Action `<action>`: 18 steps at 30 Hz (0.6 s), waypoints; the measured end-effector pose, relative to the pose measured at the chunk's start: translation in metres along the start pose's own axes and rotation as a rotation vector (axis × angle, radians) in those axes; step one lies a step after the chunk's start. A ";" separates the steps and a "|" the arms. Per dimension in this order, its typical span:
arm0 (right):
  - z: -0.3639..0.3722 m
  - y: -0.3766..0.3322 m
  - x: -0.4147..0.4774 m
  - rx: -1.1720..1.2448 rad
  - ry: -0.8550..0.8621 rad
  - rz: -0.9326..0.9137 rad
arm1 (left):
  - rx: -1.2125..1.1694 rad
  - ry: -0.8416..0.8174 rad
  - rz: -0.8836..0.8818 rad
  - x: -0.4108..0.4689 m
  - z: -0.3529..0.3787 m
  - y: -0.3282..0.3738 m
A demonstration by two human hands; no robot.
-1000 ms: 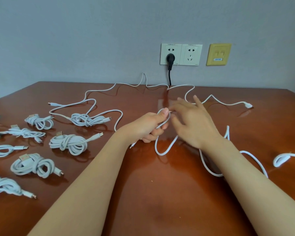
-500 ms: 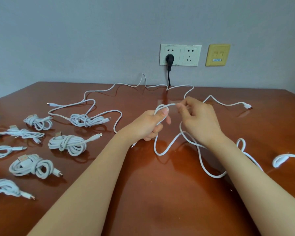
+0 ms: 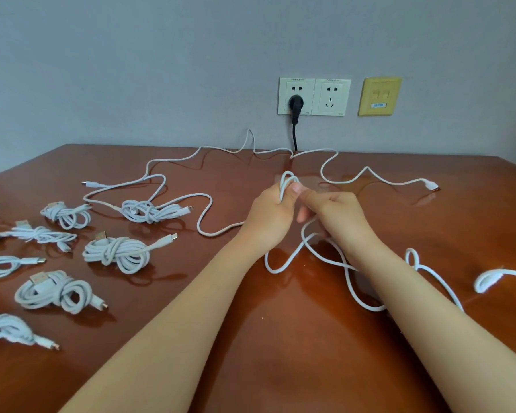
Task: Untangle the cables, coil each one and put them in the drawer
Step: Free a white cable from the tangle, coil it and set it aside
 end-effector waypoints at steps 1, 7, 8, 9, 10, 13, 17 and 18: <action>0.002 0.000 -0.001 0.011 -0.025 0.001 | 0.020 0.015 -0.001 0.000 0.000 0.000; 0.010 -0.002 0.001 0.187 -0.241 -0.064 | -0.023 0.053 0.017 0.000 -0.006 0.003; 0.012 -0.003 0.000 0.213 -0.283 -0.069 | -0.046 0.053 -0.001 0.000 -0.007 0.002; 0.013 -0.002 0.000 0.221 -0.305 -0.073 | -0.057 0.056 -0.019 0.001 -0.009 0.001; 0.014 -0.002 -0.001 0.210 -0.310 -0.079 | -0.051 0.062 -0.031 0.002 -0.011 -0.001; 0.016 -0.001 -0.002 0.139 -0.244 -0.117 | 0.005 0.027 -0.020 0.002 -0.009 -0.004; 0.014 -0.002 0.000 0.149 -0.190 -0.112 | -0.041 0.014 -0.012 0.001 -0.004 -0.003; 0.014 -0.003 -0.001 0.159 -0.198 -0.103 | -0.026 0.027 -0.003 0.001 -0.005 -0.003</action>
Point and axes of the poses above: each hand's wrist, its own x-axis towards the middle knuckle, its own z-axis out of the palm, y = z × x, the point moved 4 cm from there along x, towards the middle knuckle, and after that the axes turned 8 degrees about -z, right-handed, at the moved point
